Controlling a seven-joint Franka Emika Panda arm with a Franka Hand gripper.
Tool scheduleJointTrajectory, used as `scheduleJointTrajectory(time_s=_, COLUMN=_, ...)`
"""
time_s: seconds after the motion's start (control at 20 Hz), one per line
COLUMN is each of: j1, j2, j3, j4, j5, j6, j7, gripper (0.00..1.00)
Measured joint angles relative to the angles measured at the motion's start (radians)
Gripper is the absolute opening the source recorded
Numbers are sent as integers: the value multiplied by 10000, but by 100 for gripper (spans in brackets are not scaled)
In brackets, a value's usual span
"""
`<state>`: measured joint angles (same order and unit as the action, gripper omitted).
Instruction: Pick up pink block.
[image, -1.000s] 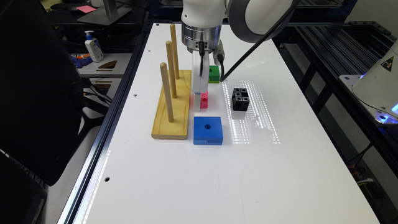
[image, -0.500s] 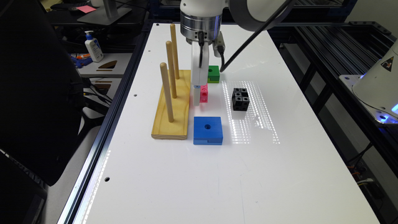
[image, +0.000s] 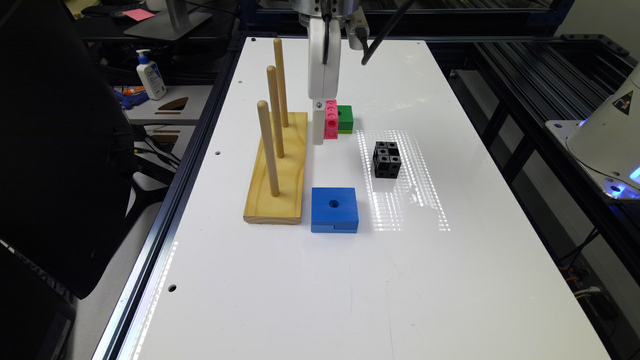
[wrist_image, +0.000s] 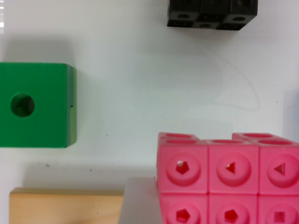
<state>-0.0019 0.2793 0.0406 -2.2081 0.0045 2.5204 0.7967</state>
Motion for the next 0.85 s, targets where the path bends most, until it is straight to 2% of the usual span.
scheduleJointTrajectory(time_s=0.3, j1=0, j2=-582, j3=0, j4=-2, j5=0, j6=-587, j7=2, gripper=0)
scheduleJointTrajectory(time_s=0.6, j1=0, j2=-781, j3=0, j4=12, j5=0, j6=-729, j7=3, gripper=0)
scheduleJointTrajectory(time_s=0.85, j1=0, j2=-1654, j3=0, j4=5, j5=2, j6=-1575, j7=6, gripper=0)
